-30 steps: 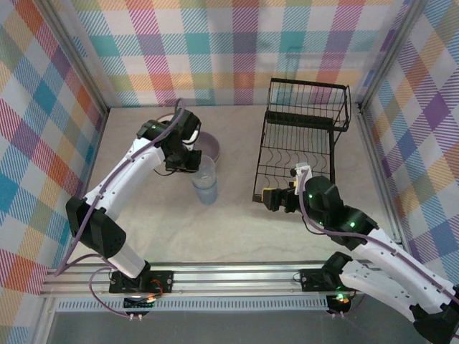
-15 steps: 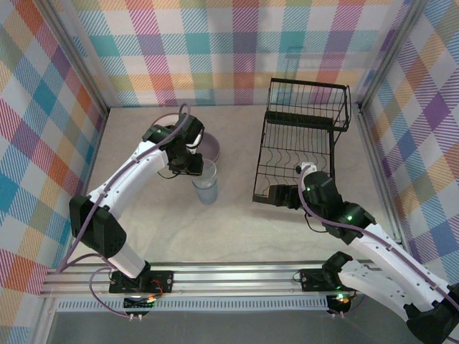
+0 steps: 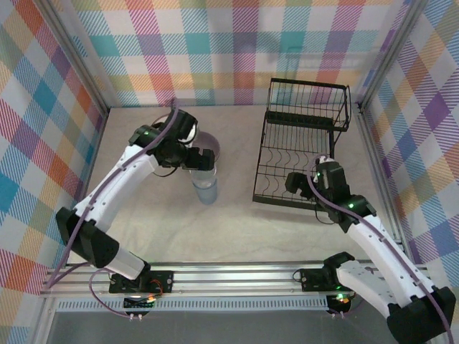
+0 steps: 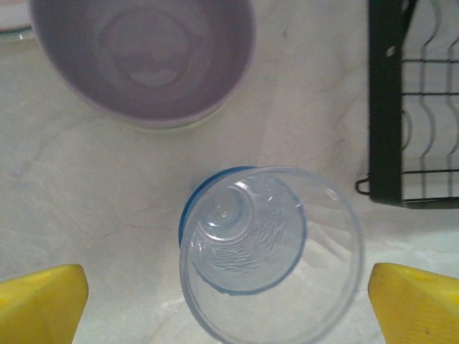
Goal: Unload the mixed dishes from the dish rack
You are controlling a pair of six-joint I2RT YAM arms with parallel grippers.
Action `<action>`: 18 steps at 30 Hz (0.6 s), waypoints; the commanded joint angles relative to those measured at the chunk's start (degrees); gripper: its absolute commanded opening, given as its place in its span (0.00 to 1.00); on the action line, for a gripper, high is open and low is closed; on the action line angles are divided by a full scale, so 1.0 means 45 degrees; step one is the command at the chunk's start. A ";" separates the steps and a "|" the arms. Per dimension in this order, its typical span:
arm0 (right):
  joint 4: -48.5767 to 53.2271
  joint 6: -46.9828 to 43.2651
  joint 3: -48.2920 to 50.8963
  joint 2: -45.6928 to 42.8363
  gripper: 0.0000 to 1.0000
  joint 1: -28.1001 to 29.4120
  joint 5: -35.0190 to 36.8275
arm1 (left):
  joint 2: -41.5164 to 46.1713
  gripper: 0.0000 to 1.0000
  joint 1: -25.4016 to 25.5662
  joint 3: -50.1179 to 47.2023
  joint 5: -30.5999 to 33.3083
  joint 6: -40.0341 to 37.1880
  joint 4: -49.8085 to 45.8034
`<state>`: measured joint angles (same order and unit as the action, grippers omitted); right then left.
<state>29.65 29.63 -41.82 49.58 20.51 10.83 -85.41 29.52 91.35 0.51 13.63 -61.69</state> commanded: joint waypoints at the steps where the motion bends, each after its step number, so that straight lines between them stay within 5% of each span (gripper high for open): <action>1: -0.0073 0.0024 -0.0270 0.0472 0.99 -0.0680 0.1092 | 0.1105 1.00 0.0043 0.0301 -0.0229 -0.0308 0.0231; 7: -0.0375 -0.0248 -0.0736 0.1764 0.95 -0.1923 0.2403 | 0.2880 1.00 0.0023 -0.0662 -0.0711 -0.0689 0.0610; 18: -0.0510 -0.1226 -0.1729 0.4309 0.79 -0.4160 0.1952 | 0.5629 1.00 0.0023 -0.3427 -0.2394 -0.0978 0.2013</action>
<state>28.29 26.15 -47.99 67.16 3.62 20.38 -62.74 29.52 78.52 -6.55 10.41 -56.16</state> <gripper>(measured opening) 0.809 0.996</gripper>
